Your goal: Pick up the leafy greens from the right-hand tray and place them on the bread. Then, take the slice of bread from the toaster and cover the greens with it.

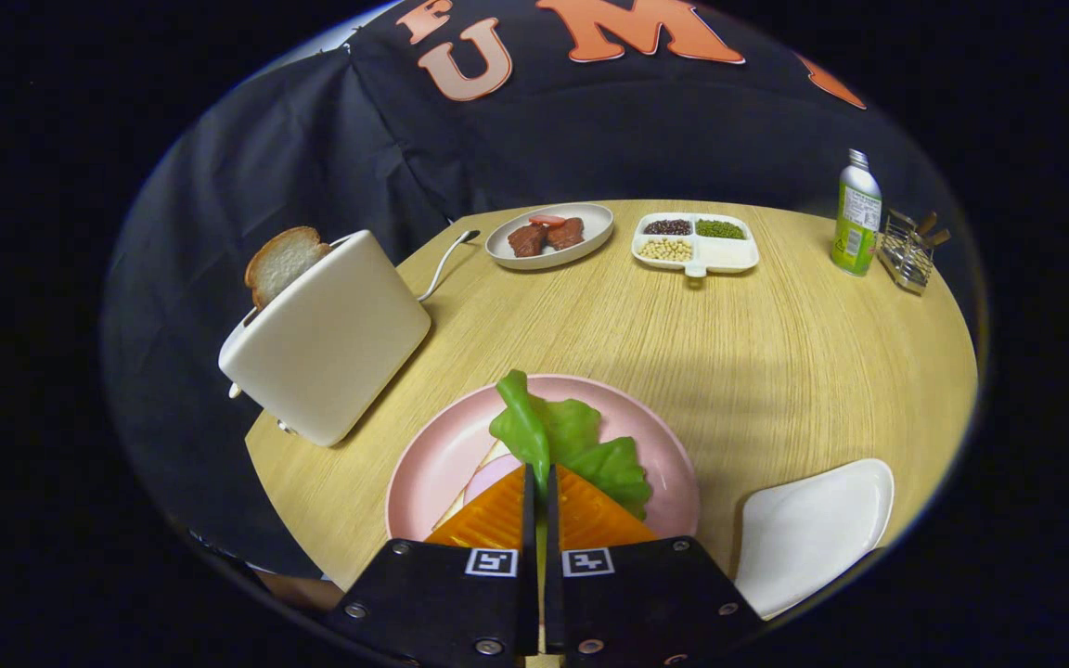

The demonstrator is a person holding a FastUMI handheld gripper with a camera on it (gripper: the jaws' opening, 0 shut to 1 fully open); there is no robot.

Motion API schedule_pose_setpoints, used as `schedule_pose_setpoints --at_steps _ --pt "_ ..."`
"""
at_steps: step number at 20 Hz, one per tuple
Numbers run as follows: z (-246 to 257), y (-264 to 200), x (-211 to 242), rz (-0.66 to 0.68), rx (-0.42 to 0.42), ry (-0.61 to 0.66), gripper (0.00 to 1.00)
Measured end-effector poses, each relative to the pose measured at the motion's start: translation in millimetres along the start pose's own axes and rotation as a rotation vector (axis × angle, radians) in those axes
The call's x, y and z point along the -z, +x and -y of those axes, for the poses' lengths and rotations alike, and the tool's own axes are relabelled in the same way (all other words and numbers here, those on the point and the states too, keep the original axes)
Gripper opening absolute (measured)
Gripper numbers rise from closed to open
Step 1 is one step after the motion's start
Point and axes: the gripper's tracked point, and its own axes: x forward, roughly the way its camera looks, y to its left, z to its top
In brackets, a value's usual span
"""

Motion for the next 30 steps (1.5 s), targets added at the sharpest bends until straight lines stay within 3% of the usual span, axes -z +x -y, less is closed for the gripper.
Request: schedule_pose_setpoints --at_steps 4,6,7,14,17,19,27,30 --pt "-2 -1 -6 -0.002 -0.005 0.05 0.08" --pt "-6 -6 -15 0.013 -0.007 0.054 0.19" --pt "-5 -8 -21 0.02 0.001 0.056 0.3" --pt "-34 -28 -81 0.081 0.017 0.076 0.46" --pt "-68 -31 -108 0.093 -0.022 0.062 0.69" --pt "-92 -29 -124 0.094 -0.046 0.045 0.76" --pt "-191 -12 -181 0.056 -0.131 -0.033 0.89" --pt "-213 4 -194 0.045 -0.123 -0.074 0.94"
